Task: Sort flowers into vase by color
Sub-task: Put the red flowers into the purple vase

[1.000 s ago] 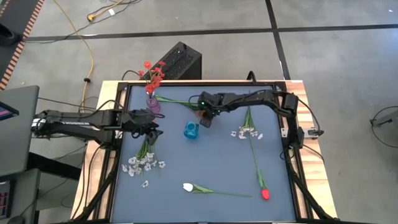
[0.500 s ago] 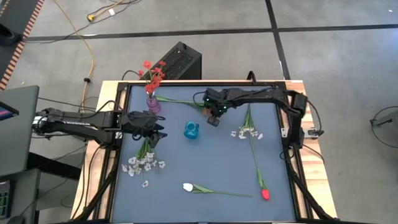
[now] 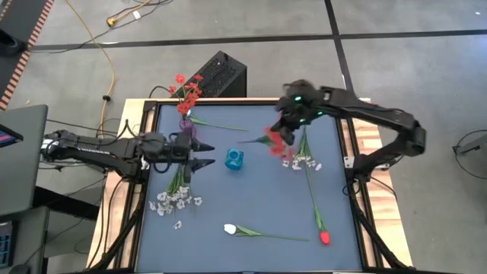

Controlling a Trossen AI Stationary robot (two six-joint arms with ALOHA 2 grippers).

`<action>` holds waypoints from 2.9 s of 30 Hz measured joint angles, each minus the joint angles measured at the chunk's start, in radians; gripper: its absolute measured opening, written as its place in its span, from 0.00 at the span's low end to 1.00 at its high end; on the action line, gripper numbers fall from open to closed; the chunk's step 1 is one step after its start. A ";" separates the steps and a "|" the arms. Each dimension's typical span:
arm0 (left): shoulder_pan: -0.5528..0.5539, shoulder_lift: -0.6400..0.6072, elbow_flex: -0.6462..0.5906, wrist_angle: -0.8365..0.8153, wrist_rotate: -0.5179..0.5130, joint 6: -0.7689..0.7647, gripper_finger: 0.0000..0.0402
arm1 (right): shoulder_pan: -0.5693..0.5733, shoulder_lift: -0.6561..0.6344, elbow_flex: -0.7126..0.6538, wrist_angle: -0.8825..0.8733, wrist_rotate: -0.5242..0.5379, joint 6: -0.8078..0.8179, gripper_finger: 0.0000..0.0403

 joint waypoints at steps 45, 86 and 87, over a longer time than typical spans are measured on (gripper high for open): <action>-0.026 0.253 0.180 -0.157 0.003 0.074 0.65 | 0.146 0.479 -0.321 0.185 0.243 -0.015 0.60; 0.069 0.182 0.179 0.034 0.411 -0.962 0.64 | 0.414 -0.260 -0.323 0.662 0.795 -1.373 0.11; 0.076 0.184 0.179 0.053 0.412 -0.997 0.64 | 0.424 -0.254 -0.322 0.665 0.795 -1.403 0.11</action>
